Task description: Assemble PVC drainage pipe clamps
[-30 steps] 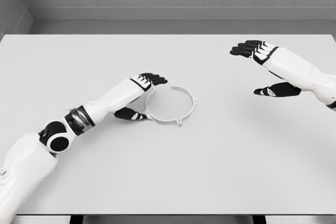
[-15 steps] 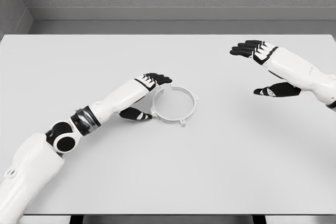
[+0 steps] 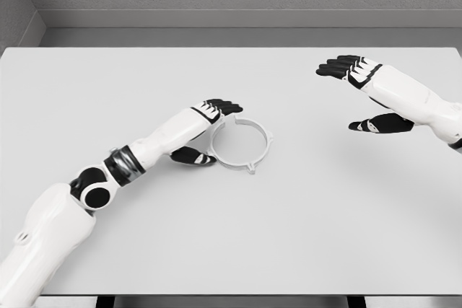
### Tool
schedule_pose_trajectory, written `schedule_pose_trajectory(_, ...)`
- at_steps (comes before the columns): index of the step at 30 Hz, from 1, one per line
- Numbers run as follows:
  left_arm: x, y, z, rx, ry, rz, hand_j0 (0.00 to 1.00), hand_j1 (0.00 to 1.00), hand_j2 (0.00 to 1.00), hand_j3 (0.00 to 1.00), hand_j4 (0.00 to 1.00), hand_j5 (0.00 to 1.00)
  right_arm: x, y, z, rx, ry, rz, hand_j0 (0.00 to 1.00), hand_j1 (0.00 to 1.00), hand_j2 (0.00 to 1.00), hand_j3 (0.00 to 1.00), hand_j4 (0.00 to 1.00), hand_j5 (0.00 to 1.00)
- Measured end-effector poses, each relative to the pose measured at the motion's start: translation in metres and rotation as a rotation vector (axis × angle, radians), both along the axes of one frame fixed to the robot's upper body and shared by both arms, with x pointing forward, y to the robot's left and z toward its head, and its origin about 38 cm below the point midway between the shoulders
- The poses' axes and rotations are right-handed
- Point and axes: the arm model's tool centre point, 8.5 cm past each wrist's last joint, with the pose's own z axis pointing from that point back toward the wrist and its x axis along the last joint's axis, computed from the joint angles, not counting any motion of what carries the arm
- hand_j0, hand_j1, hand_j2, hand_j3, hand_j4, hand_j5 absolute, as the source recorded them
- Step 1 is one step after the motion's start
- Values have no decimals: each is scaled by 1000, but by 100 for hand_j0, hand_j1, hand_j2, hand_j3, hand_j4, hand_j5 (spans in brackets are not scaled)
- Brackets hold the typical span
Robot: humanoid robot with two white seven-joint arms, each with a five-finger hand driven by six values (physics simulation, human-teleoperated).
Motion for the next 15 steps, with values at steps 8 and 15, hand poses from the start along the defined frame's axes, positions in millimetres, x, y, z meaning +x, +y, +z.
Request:
schedule_pose_trajectory(8,-1,-6,0,-12,1,-6,100,100,100,100,100,100,0,1,0,0,-1,2,100,100,100,100,100,100)
schedule_pose_trajectory(15,-1,-12,-1,-20,3,-11,100,100,100,100,100,100,0,1,1,0,-2,2,100,100,100,100,100,100)
